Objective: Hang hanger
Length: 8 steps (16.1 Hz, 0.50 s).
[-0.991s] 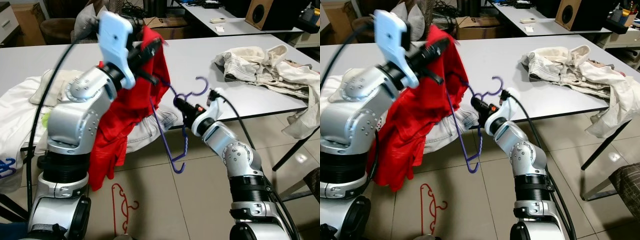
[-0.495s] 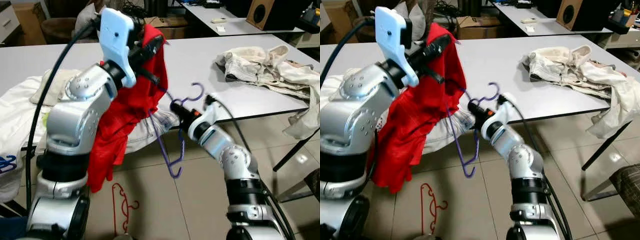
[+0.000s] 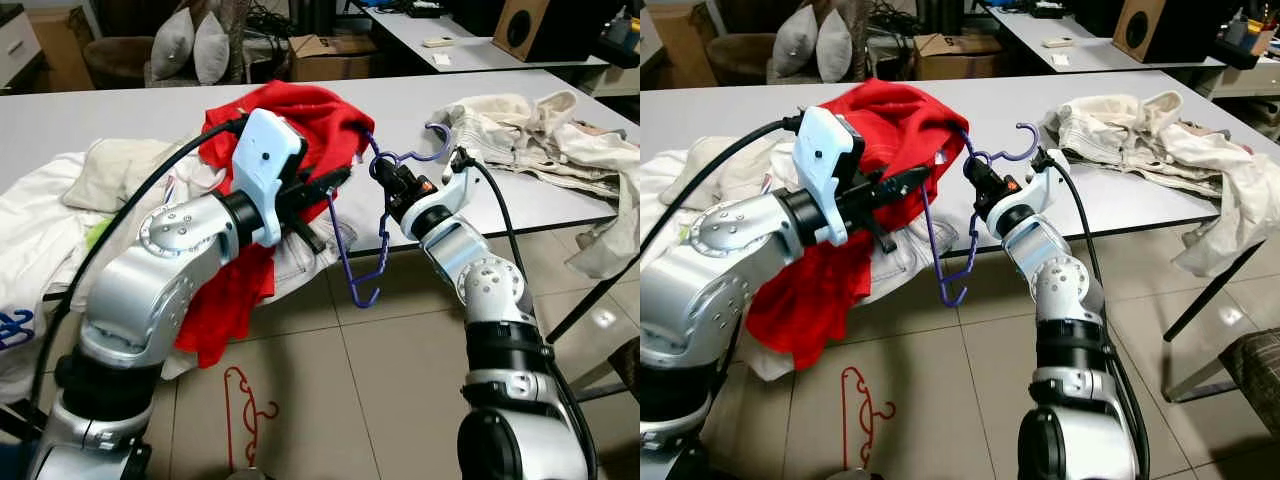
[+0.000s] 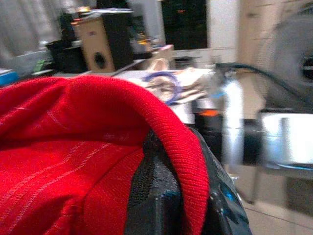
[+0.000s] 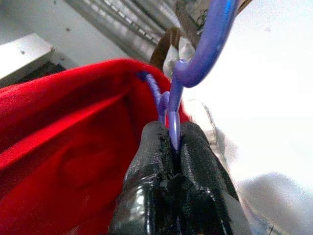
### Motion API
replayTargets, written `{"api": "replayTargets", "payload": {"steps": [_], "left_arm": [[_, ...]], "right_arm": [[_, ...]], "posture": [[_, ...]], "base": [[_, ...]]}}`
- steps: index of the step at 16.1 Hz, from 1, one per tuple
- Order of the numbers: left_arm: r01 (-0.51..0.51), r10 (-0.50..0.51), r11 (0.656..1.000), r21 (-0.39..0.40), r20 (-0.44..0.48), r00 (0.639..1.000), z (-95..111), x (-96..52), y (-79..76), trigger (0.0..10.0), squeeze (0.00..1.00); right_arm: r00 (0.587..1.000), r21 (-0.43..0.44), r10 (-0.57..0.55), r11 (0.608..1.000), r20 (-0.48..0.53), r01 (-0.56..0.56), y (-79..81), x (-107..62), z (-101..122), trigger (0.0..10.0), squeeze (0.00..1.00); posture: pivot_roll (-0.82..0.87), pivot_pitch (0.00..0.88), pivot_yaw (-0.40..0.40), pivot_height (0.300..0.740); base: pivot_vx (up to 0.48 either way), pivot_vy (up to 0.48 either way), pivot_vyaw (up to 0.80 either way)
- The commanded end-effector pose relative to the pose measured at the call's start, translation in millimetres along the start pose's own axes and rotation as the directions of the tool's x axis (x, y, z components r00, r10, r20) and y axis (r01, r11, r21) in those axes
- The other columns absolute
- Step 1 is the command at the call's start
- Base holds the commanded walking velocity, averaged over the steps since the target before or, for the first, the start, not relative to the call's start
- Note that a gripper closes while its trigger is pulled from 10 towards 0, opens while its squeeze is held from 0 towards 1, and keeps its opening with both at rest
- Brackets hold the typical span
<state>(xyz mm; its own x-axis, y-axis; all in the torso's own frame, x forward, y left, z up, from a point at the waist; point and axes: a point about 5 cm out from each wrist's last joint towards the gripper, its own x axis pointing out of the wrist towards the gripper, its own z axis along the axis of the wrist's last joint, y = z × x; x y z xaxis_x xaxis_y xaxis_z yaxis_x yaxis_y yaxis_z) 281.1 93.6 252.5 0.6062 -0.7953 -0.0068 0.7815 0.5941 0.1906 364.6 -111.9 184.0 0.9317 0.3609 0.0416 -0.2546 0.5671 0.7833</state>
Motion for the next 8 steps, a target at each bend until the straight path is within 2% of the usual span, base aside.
{"api": "replayTargets", "payload": {"steps": [1, 2, 3, 4, 5, 6, 7, 8], "left_arm": [[0.115, -0.115, 0.993, -0.021, -0.020, 0.993, -4.6, 2.8, -18.1, 10.0, 0.00], [0.121, -0.122, 0.992, -0.044, -0.034, 0.992, -10.5, 3.8, -22.0, 10.0, 0.00], [0.088, -0.092, 0.994, -0.068, -0.063, 0.994, -19.8, 6.2, -23.5, 10.0, 0.00], [0.038, -0.044, 0.997, -0.068, -0.090, 0.995, -26.0, 8.2, -21.8, 10.0, 0.00], [0.020, -0.026, 0.998, -0.067, -0.097, 0.995, -27.3, 8.8, -20.9, 10.0, 0.00], [-0.012, 0.009, 0.997, -0.081, -0.040, 0.999, -16.7, 10.3, -16.8, 10.0, 0.00], [-0.024, 0.028, 0.994, -0.108, 0.027, 0.999, -4.3, 10.1, -13.9, 10.0, 0.00], [-0.021, 0.029, 0.995, -0.103, 0.077, 0.997, 6.7, 7.8, -11.2, 10.0, 0.00]], "right_arm": [[0.991, -0.015, 0.029, 1.000, 0.130, -0.027, 8.5, 1.7, 28.5, 10.0, 0.00], [0.985, -0.038, 0.084, 0.996, 0.151, -0.079, 17.1, 2.6, 32.8, 10.0, 0.00], [0.968, -0.123, 0.208, 0.974, 0.139, -0.192, 36.7, 2.4, 34.5, 10.0, 0.00], [0.946, -0.221, 0.313, 0.932, 0.088, -0.288, 55.7, -0.2, 30.9, 10.0, 0.00], [0.937, -0.254, 0.342, 0.914, 0.068, -0.316, 61.6, -1.5, 29.1, 10.0, 0.00], [0.954, -0.356, 0.300, 0.893, 0.013, -0.276, 60.5, -2.2, 22.8, 10.0, 0.00], [0.971, -0.451, 0.239, 0.865, -0.015, -0.220, 52.3, -2.9, 17.7, 10.0, 0.00], [0.978, -0.510, 0.204, 0.837, -0.044, -0.197, 43.5, -7.0, 11.9, 10.0, 0.00]], "posture": [[0.04, 0.000, -0.017, 0.740], [0.04, 0.000, -0.020, 0.740], [0.04, 0.000, -0.022, 0.740], [0.04, 0.000, -0.025, 0.740], [0.04, 0.000, -0.025, 0.740], [0.04, 0.000, -0.030, 0.740], [0.04, 0.000, -0.034, 0.740], [0.04, 0.000, -0.034, 0.740]], "base": [[0.000, 0.000, 0.00], [0.000, 0.000, 0.00], [0.000, 0.000, 0.00], [0.000, 0.000, 0.00], [0.000, 0.000, 0.00], [0.000, 0.000, 0.00], [0.000, 0.000, 0.00], [0.000, 0.000, 0.00]]}}
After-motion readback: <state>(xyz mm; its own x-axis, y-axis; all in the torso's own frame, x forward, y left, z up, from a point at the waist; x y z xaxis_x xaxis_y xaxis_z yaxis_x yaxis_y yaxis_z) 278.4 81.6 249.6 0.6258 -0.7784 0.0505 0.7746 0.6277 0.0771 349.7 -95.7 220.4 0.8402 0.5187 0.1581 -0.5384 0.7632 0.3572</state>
